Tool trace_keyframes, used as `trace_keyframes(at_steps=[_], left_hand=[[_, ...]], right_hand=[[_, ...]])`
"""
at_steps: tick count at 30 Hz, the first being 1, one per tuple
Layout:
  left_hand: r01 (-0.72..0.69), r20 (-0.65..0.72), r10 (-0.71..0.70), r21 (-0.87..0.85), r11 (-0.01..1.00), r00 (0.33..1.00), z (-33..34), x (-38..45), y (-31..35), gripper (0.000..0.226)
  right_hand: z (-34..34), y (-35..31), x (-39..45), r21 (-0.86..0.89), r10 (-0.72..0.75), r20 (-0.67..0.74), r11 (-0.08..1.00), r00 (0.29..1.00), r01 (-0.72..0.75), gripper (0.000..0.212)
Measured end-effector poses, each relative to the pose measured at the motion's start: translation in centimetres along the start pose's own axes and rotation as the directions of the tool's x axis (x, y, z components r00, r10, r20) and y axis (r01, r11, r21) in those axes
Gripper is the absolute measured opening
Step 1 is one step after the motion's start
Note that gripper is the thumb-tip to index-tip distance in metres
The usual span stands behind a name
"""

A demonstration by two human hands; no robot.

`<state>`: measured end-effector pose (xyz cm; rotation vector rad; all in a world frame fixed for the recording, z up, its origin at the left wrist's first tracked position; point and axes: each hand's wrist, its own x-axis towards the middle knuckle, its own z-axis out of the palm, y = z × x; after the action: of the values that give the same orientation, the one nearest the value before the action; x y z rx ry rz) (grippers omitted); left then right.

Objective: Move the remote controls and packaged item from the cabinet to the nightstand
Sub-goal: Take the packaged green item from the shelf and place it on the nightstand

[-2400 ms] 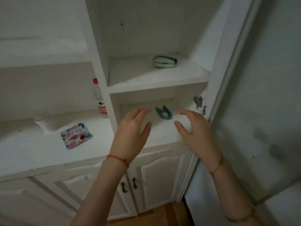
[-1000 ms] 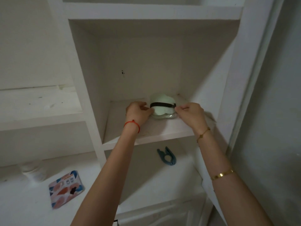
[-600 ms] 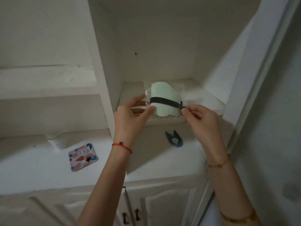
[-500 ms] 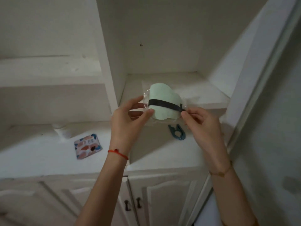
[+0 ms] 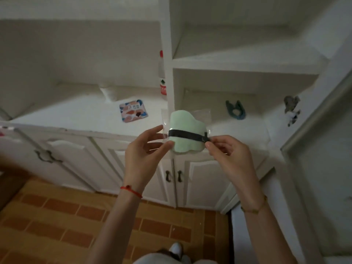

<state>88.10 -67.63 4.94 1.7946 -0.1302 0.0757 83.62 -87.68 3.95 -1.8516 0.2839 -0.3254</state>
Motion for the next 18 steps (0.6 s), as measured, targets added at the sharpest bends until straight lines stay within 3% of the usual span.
trace_keyframes(at_steps=[10,18], left_hand=[[0.140,-0.167,-0.142,-0.022,0.990,0.976,-5.1,-5.9,-4.0,0.051],[0.233,-0.419,-0.221,-0.025,0.972,0.881,-12.6,-10.3,-6.3,0.049]], right_hand=[[5.6,1.2,-2.5,0.022,0.037,0.248,0.999,0.968,-0.044,0.015],[14.3,-0.4,-3.9,0.015,0.019,0.511,0.999,0.859,-0.031,0.017]])
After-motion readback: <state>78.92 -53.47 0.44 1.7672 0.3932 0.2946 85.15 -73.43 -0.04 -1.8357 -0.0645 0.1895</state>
